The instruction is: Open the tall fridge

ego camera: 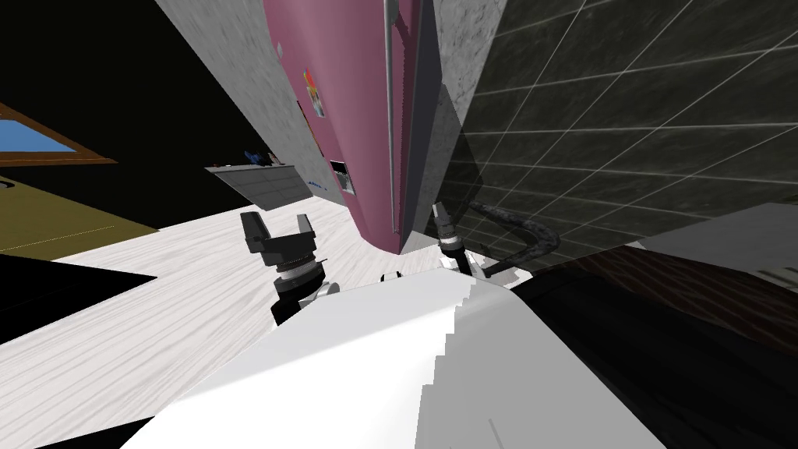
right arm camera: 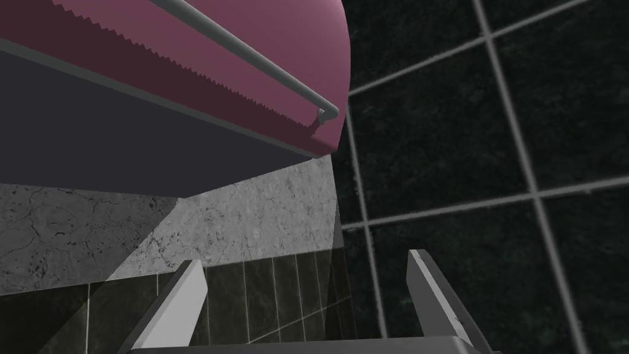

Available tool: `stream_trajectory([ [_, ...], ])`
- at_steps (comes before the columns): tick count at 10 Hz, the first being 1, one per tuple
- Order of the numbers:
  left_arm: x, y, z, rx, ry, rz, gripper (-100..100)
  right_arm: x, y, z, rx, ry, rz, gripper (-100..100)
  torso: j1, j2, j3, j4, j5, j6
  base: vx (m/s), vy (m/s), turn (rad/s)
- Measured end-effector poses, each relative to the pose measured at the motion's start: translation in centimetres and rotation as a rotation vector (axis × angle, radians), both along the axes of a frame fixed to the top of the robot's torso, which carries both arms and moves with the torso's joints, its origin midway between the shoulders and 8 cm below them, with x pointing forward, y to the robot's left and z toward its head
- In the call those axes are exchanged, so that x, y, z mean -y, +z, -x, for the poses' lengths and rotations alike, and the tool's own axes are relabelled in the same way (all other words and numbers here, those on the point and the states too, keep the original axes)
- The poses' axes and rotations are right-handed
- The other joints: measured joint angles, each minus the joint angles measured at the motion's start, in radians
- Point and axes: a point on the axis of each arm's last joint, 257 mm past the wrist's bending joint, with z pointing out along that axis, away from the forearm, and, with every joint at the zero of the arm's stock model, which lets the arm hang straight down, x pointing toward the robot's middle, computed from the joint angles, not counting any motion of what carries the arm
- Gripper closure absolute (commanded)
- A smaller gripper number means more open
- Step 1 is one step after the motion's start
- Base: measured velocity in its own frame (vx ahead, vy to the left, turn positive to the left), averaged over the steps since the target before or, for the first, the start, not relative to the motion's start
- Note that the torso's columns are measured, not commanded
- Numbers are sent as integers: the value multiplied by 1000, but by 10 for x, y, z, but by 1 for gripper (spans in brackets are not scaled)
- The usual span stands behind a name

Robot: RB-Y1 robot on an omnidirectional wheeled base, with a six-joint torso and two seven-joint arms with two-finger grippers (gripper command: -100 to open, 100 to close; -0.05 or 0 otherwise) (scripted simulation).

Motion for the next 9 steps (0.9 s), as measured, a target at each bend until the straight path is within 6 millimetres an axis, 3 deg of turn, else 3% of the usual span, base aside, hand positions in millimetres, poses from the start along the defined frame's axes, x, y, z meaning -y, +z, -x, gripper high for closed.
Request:
stream_trajectory([
  [9, 0, 0, 0, 0, 0, 0, 0, -19, -13, -17, 99, -150, 456, -100, 0, 0, 0, 0, 0, 0, 30, 58, -58],
])
